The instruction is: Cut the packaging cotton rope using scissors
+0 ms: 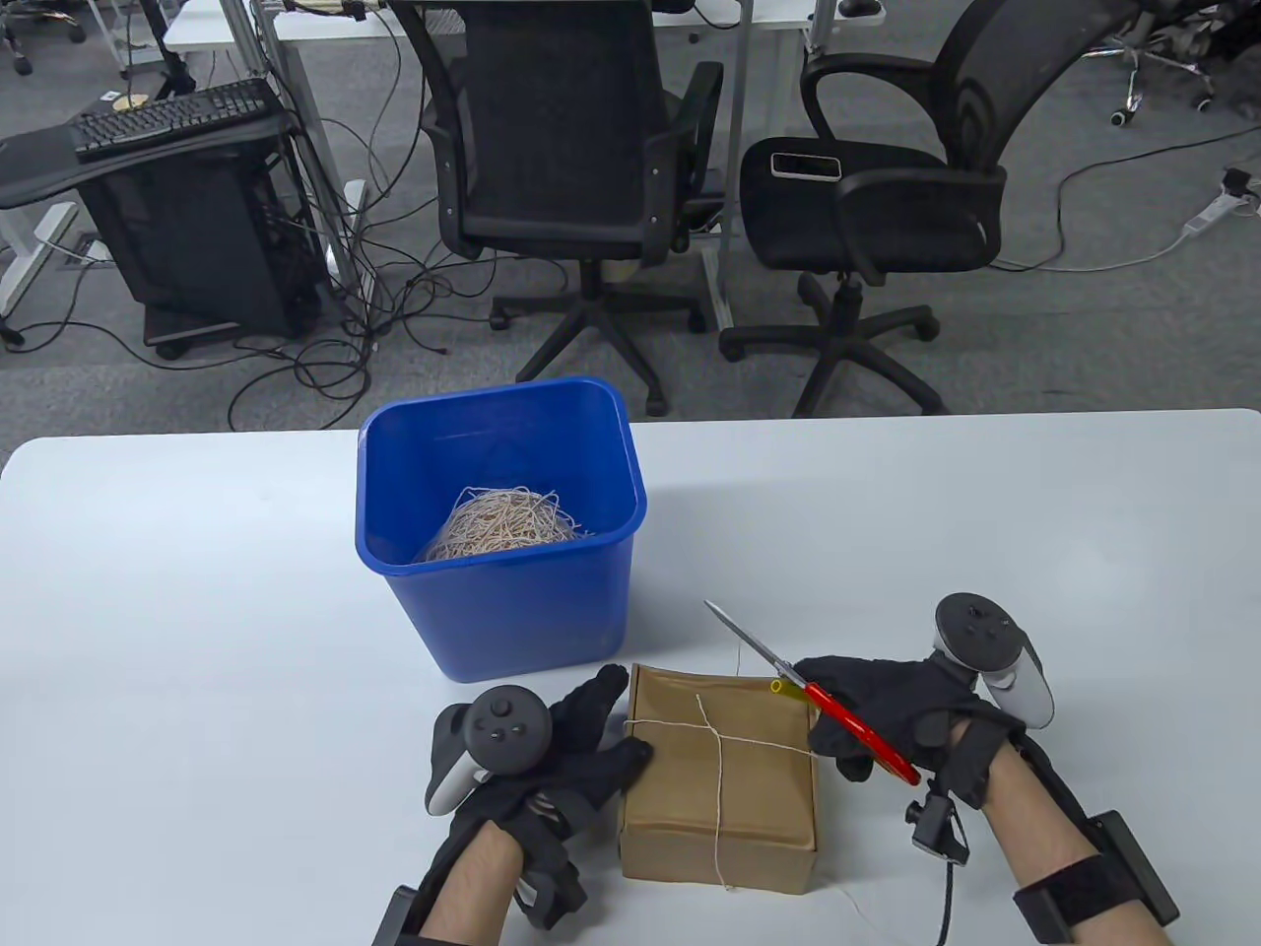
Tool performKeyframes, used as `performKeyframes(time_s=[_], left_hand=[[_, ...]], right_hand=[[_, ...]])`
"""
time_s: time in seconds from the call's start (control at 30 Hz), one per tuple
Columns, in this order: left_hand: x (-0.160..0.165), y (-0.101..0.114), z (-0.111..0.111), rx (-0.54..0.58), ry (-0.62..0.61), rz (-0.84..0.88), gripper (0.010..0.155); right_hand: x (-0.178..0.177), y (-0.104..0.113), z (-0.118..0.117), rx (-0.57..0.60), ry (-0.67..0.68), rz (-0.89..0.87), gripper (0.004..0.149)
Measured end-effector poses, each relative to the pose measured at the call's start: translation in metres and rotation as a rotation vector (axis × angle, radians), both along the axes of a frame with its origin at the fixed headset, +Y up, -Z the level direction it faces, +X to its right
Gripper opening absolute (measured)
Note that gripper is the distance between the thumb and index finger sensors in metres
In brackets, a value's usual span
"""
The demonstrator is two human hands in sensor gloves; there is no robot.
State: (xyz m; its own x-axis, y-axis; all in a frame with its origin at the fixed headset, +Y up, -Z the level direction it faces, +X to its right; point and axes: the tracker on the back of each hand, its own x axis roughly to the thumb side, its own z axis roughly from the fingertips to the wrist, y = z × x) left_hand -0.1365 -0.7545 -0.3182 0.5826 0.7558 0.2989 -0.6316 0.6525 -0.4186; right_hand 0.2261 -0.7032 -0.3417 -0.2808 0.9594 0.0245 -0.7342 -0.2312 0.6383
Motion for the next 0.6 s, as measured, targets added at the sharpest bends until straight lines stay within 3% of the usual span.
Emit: performKeyframes(time_s=[0.07,0.23,0.33,0.4,0.6], left_hand=[[0.000,0.000,0.000,-0.001,0.001,0.001,0.083],[0.000,0.000,0.000,0.001,0.002,-0.001,0.083],[0.000,0.000,0.000,-0.002,0.002,0.000,0.083],[-0.001,0.000,0.000,-0.004,0.002,0.002,0.083],[-0.001,0.000,0.000,-0.006,0.002,0.003,0.083]], right_hand=[[0.001,-0.002,0.001,0.005,-0.032,-0.002,0.101],[0.004,-0.003,0.004,-0.086,0.041,0.084,0.113],[0.008,-0.002,0.003,0.017,-0.059,0.019,0.100],[0.012,-0.001,0.004,0.055,-0.200,-0.045,0.089],[0.034,-0.003,0.011,0.225,-0.572,-0.103,0.079]])
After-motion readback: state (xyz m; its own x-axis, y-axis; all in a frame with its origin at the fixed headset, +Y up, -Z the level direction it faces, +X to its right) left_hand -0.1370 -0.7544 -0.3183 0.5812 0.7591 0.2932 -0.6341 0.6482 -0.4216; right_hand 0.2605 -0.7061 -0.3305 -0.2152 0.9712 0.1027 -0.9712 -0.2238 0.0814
